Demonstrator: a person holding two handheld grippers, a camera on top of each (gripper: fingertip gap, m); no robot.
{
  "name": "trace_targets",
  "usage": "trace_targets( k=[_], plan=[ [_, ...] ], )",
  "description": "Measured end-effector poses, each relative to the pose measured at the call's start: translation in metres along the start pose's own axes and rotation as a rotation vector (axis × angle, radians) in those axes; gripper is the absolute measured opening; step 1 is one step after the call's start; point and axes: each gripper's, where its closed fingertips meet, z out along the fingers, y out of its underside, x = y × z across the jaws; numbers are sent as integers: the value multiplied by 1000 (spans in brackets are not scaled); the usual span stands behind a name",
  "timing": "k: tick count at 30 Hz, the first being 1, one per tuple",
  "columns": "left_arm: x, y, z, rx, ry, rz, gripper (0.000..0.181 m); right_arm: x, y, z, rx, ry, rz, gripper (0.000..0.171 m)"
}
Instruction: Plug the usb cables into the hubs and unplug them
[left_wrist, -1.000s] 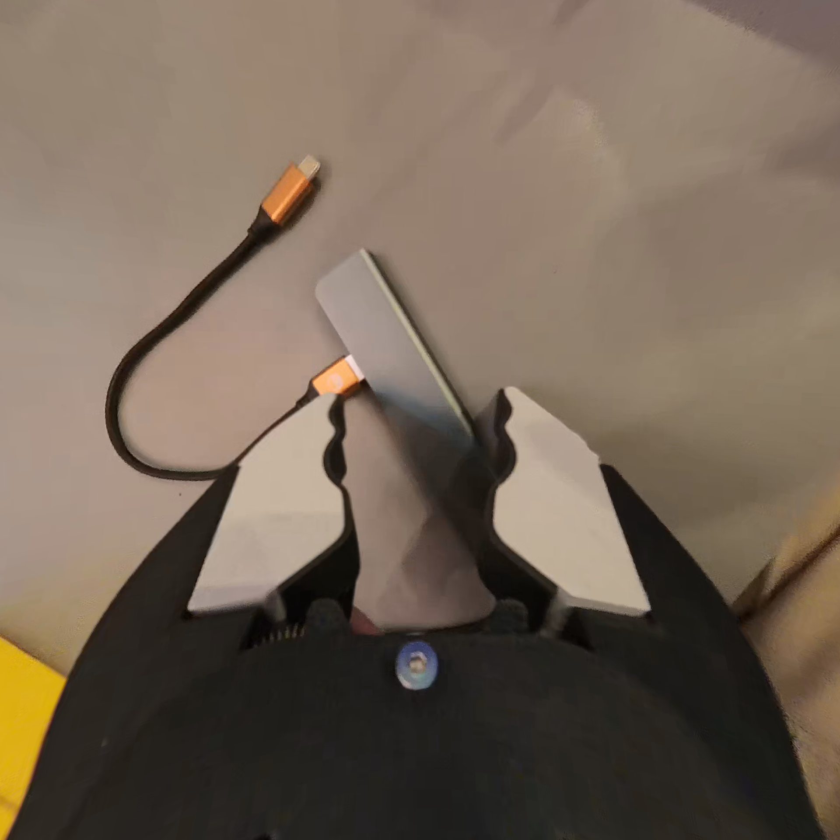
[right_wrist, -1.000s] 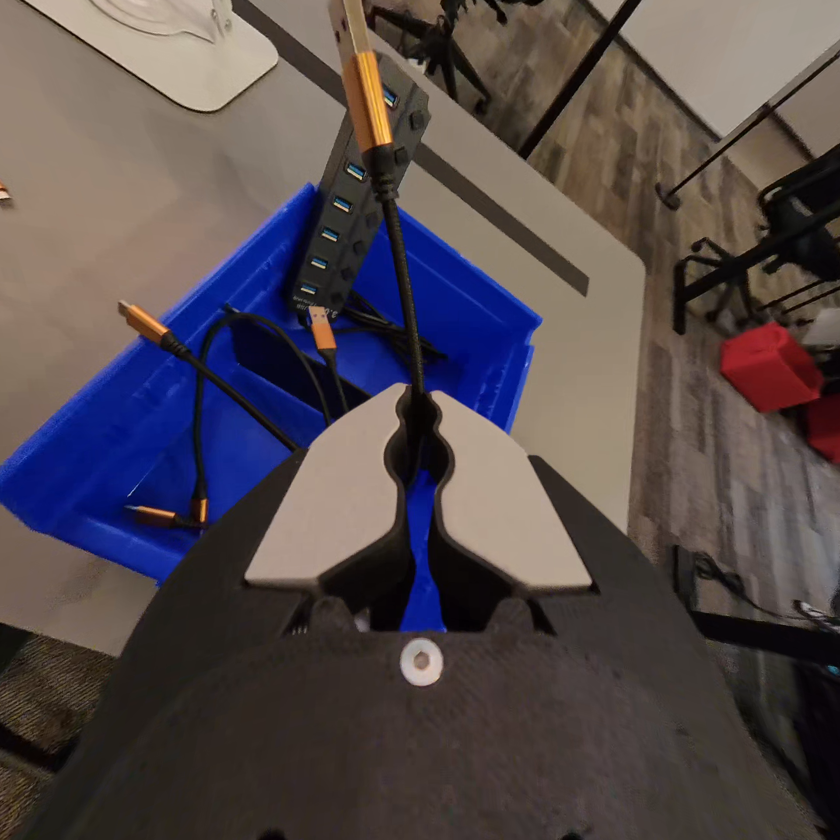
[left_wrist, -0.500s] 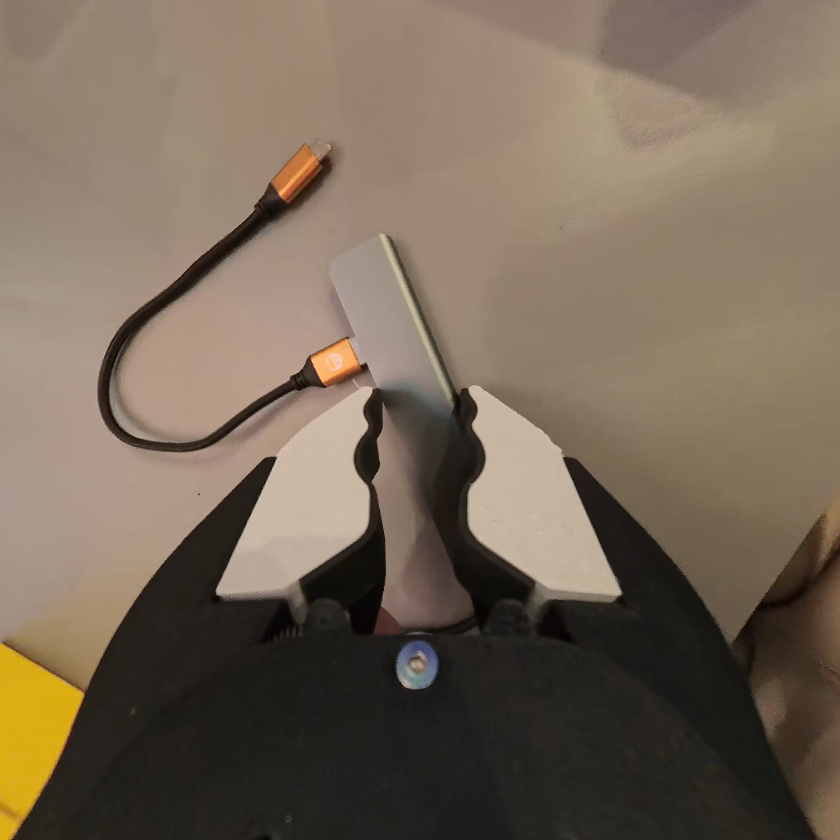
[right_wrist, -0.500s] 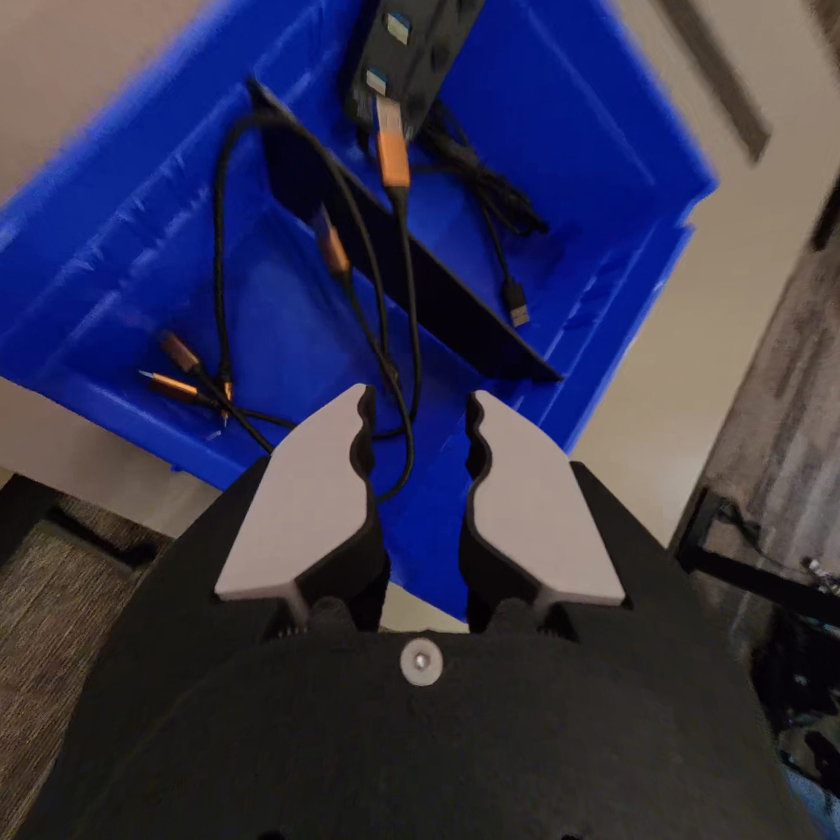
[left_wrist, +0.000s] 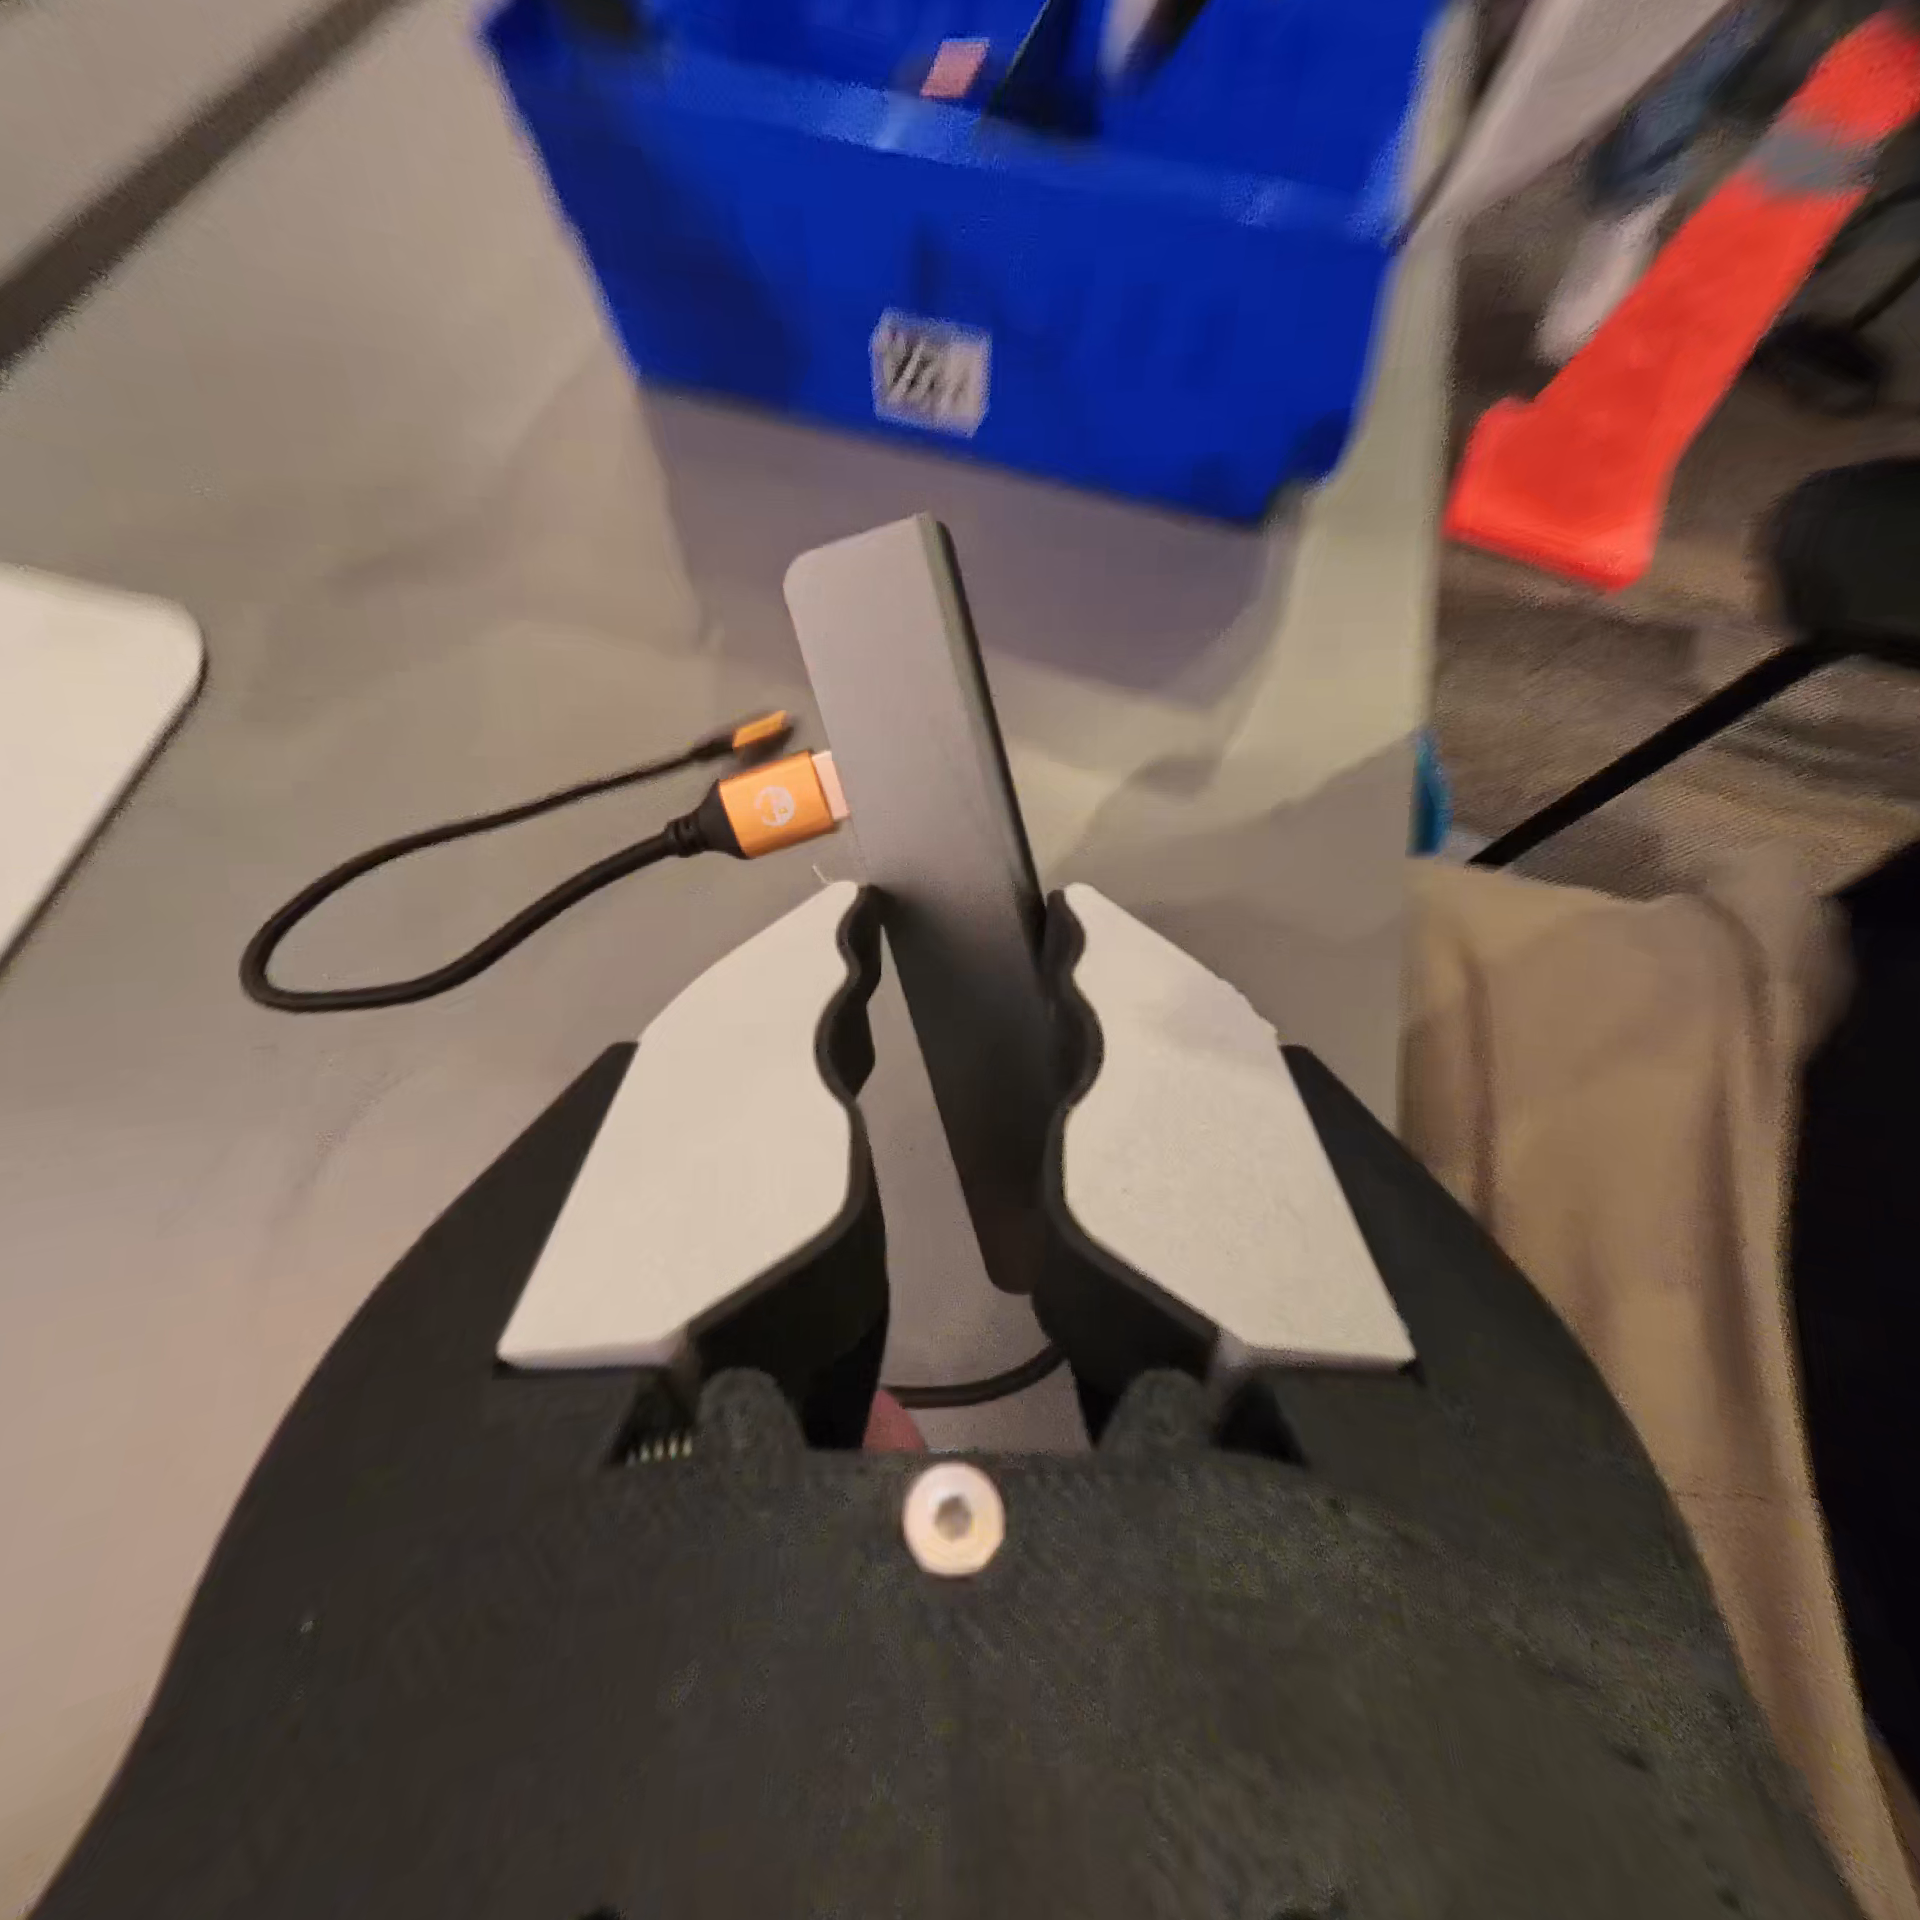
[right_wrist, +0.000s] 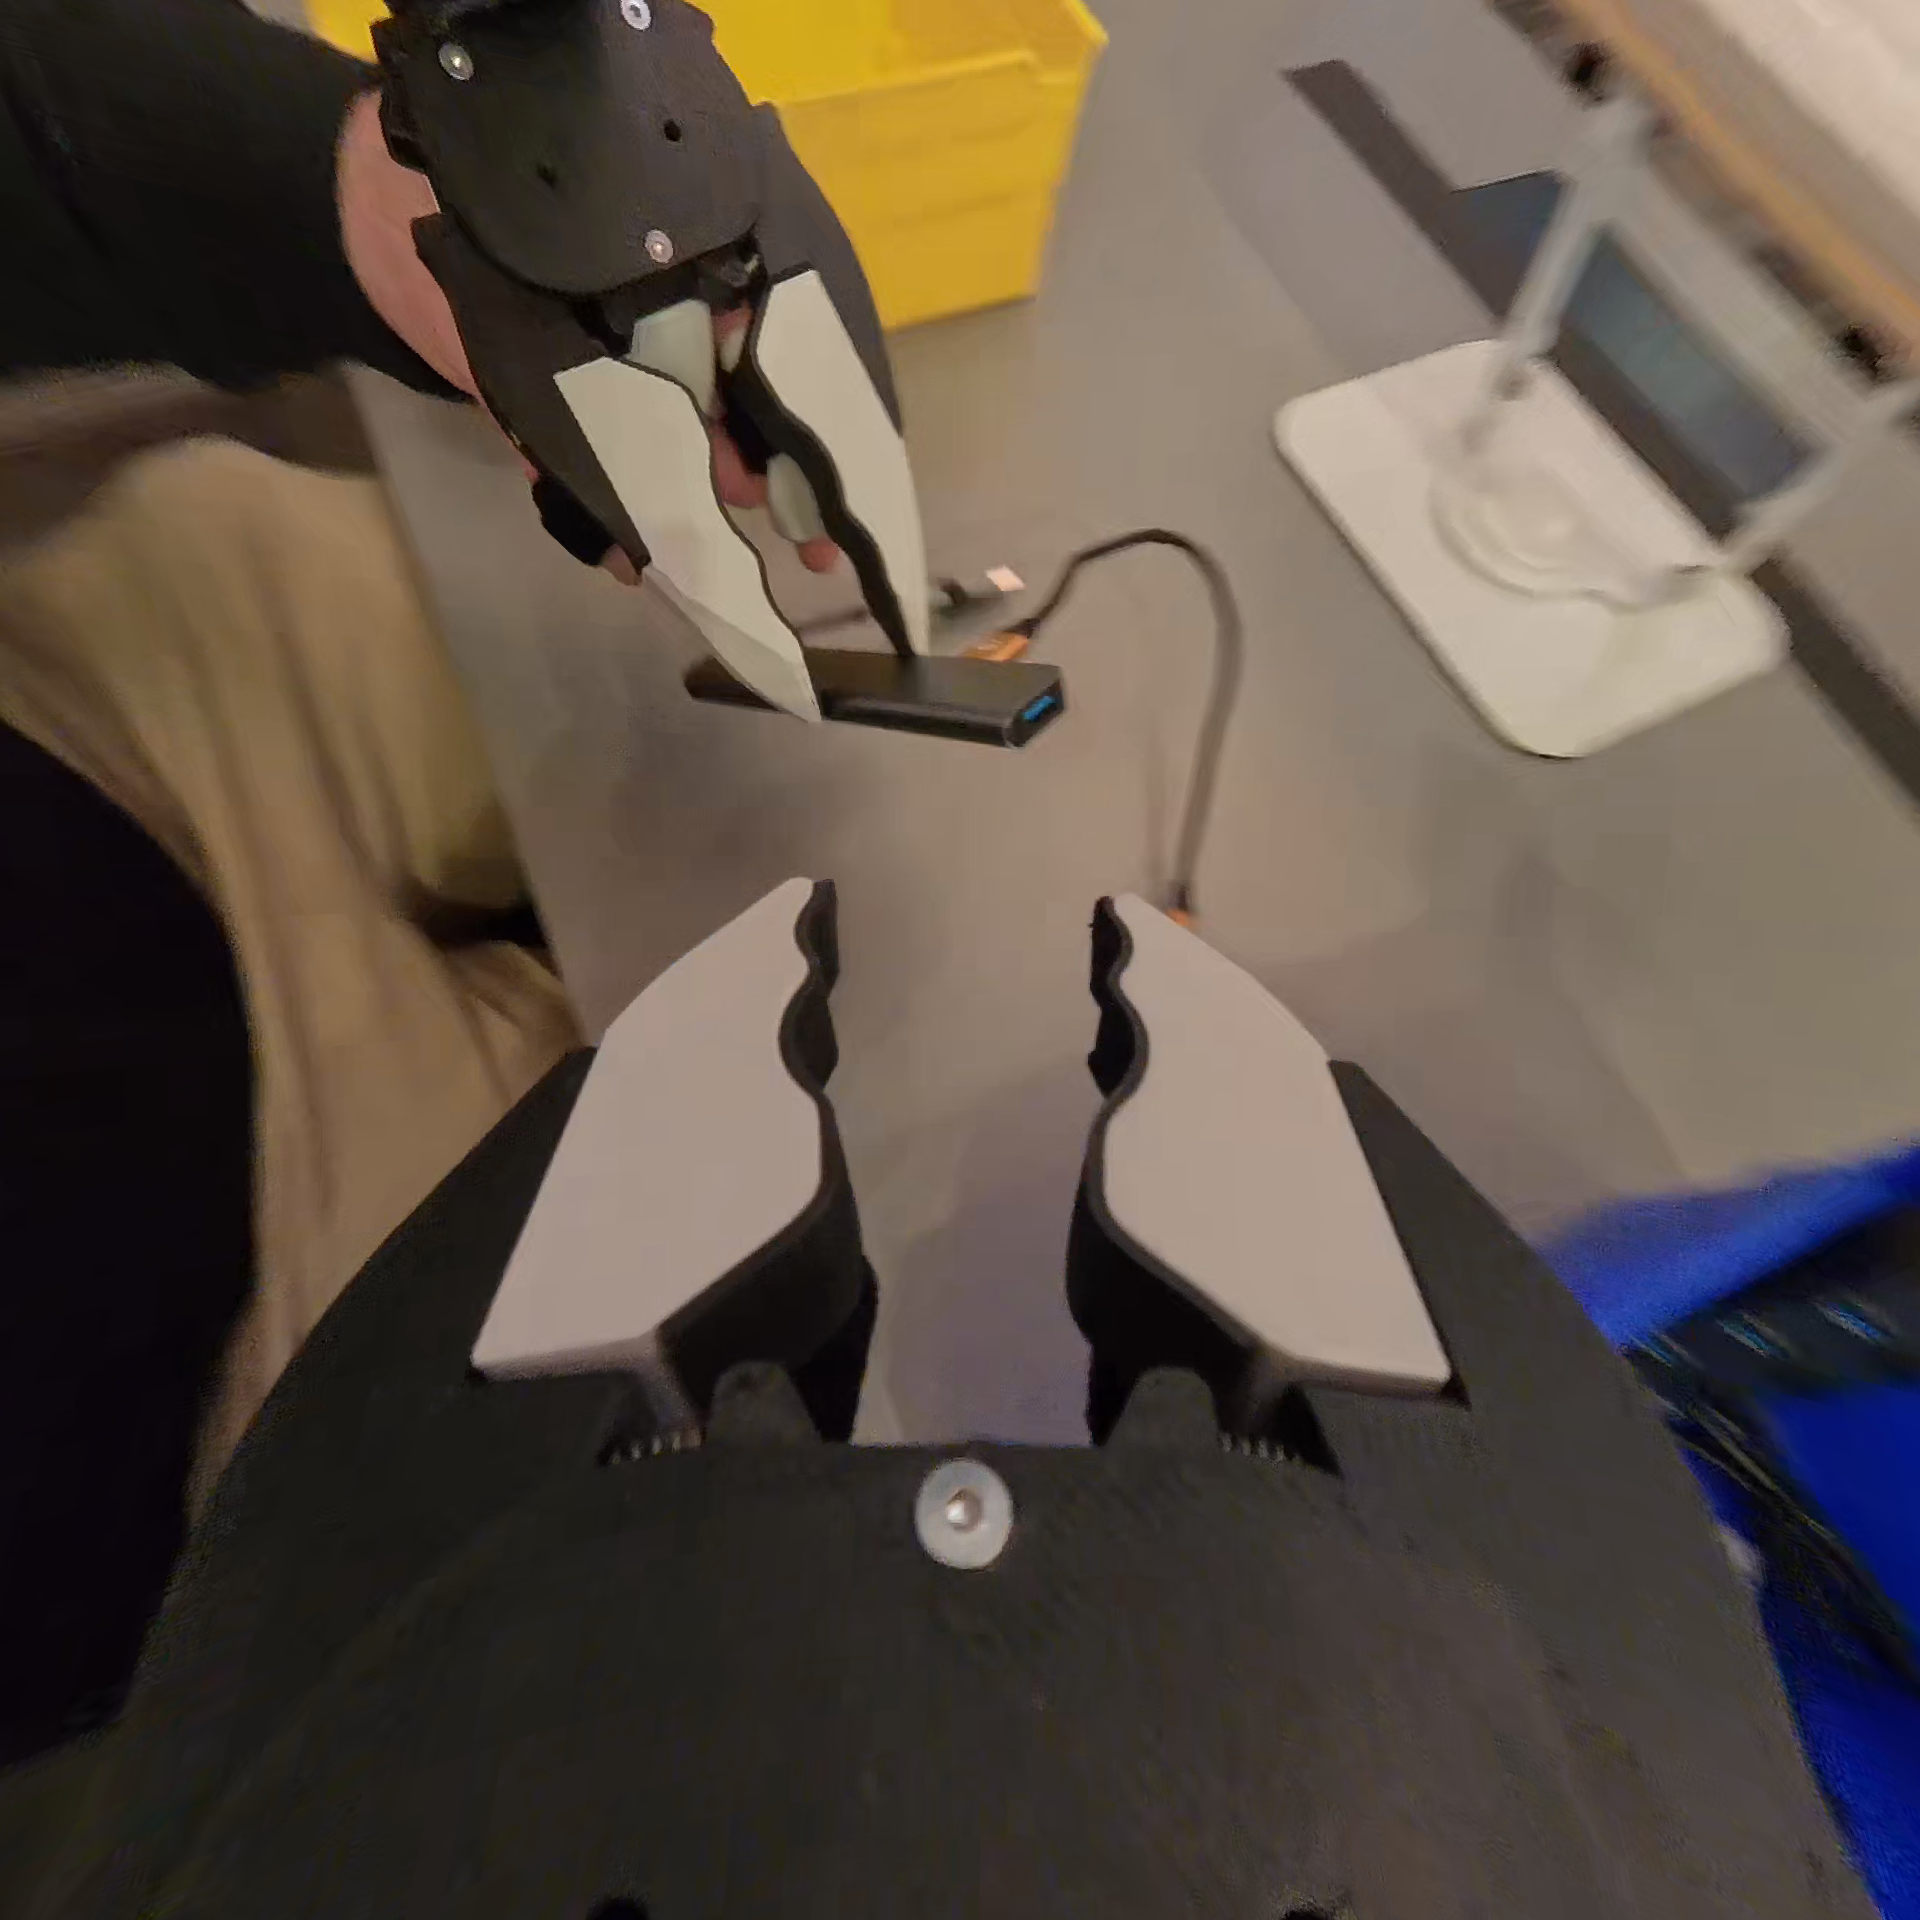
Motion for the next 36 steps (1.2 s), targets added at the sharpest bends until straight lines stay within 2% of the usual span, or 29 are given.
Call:
trace_targets(
  k=[1,4,6,8,13,15,17,21,23,27,28,29,32,34,36],
  plan=[
    [6,-11,-8,57,32,3,30,-5,-4,11,14,-66,41,52],
    [28,-41,-34,220,169,54,31,-12,-21,34,132,-204,40,64],
    [38,-56,-48,303,244,65,31,-24,-37,38,230,-336,50,64],
    [49,-68,-61,386,309,90,31,-43,-55,35,327,-487,56,62],
    [64,-81,-75,472,436,82,30,-66,-87,24,516,-774,147,58],
    [68,-86,-85,523,510,53,30,-72,-97,12,623,-855,162,53],
    [71,-90,-91,568,561,22,30,-76,-105,4,689,-936,213,56],
    [62,-90,-89,615,577,-44,30,-71,-113,10,716,-899,291,66],
    [61,-88,-87,615,584,-52,30,-67,-113,20,686,-841,323,52],
    [53,-87,-82,596,546,-60,30,-60,-114,24,704,-783,320,43],
    [55,-86,-82,592,563,-56,23,-59,-116,18,738,-814,312,18],
    [50,-85,-78,584,523,-78,12,-51,-120,12,788,-795,338,9],
    [44,-85,-74,569,471,-92,12,-47,-118,14,747,-712,269,10],
    [44,-86,-68,527,405,-67,19,-48,-117,15,722,-687,244,10],
    [39,-91,-68,539,330,-53,34,-47,-117,17,715,-641,215,10]
  ],
)
